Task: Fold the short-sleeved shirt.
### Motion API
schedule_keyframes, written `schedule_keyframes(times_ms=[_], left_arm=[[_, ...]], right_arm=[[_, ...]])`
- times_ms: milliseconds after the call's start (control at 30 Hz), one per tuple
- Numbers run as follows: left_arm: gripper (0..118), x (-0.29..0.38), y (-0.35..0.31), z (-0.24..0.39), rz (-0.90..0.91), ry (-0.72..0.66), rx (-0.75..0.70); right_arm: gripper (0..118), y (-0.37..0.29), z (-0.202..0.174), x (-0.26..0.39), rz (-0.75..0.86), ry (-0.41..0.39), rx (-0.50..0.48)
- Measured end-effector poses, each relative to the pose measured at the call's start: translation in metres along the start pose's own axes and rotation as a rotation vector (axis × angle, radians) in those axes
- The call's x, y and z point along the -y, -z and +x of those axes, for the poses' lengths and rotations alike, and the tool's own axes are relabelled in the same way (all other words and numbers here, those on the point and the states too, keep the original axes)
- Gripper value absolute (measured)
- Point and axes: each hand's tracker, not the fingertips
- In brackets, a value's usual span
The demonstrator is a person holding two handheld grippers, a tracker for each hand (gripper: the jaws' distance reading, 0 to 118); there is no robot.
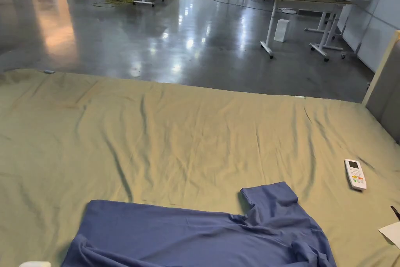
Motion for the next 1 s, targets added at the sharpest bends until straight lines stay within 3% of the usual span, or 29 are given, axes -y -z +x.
schedule_keyframes(times_ms=[200,267,333,400,433,467,533,633,800,1000], left_arm=[[70,-0.043,-0.034,0.041,0.37,0.015,0.037],[69,-0.055,-0.044,0.054,0.471,0.022,0.026],[64,-0.066,-0.052,0.064,0.53,0.025,0.035],[52,-0.074,-0.06,0.075,0.578,0.034,0.021],[40,-0.078,-0.063,0.079,0.601,0.05,0.016],[21,-0.08,-0.067,0.082,0.624,0.067,0.007],[10,-0.082,-0.072,0.088,0.637,0.087,-0.009],[0,-0.083,-0.079,0.089,0.643,0.085,0.006],[0,-0.078,-0.073,0.077,0.55,0.057,-0.008],[0,-0.095,-0.005,0.02,0.334,-0.059,0.014]], right_arm=[[85,-0.023,-0.034,-0.046,0.359,0.03,-0.04],[78,-0.029,-0.046,-0.06,0.451,0.052,-0.04],[61,-0.032,-0.055,-0.073,0.499,0.073,-0.041],[34,-0.035,-0.063,-0.083,0.549,0.094,-0.041],[21,-0.037,-0.067,-0.087,0.568,0.096,-0.035],[10,-0.038,-0.069,-0.091,0.608,0.093,-0.038],[1,-0.042,-0.074,-0.096,0.654,0.074,-0.034],[0,-0.043,-0.079,-0.102,0.668,0.07,-0.029],[0,-0.031,-0.08,-0.106,0.609,0.088,-0.058],[0,-0.012,-0.081,-0.102,0.548,0.056,-0.059]])
